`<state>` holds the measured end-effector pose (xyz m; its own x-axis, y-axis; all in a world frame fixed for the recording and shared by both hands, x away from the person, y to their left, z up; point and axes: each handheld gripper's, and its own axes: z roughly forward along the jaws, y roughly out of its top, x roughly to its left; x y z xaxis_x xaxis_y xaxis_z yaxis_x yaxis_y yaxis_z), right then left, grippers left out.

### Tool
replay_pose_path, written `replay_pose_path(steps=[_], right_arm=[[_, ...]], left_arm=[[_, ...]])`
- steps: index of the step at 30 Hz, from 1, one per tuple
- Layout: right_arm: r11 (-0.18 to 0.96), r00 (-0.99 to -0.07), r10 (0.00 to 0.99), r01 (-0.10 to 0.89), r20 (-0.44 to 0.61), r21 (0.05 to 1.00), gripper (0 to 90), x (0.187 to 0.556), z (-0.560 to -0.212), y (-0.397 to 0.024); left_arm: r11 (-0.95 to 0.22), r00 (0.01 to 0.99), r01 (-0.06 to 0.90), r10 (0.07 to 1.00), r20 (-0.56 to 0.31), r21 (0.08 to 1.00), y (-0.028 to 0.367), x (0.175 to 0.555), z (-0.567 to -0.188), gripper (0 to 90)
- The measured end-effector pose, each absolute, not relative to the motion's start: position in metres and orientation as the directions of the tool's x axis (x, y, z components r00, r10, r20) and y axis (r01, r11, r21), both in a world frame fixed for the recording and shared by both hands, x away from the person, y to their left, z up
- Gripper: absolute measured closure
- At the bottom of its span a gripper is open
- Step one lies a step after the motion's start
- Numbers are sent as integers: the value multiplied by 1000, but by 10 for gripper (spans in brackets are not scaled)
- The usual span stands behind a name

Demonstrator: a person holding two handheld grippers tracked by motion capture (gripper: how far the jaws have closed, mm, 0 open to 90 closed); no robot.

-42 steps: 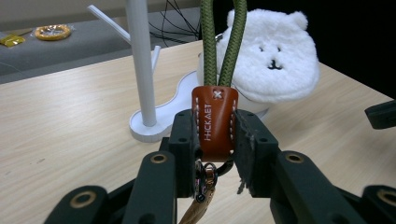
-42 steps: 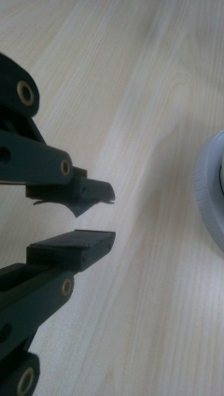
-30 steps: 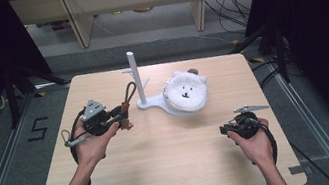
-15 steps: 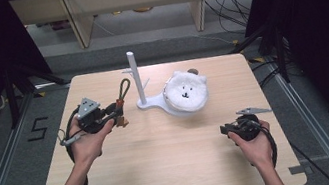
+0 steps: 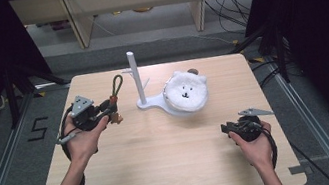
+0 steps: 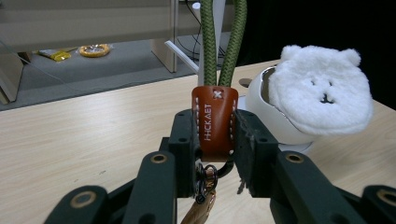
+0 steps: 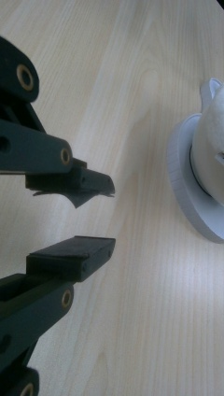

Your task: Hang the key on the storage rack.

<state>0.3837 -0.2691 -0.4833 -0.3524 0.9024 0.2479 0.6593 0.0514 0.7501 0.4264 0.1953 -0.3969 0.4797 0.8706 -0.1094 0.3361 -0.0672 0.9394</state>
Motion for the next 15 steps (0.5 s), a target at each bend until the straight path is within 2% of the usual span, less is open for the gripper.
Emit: replay_pose_path(steps=[12,15], right_arm=[[52,-333,919,632,211,773,669,381,-486,-270],[22,-328,914,628,239,778,668,380,-487,-269]], left_arm=[[-43,455,319,883,-113,947,202,434,-398,693],[-40,455,316,883,-114,948,202,436,-398,693]])
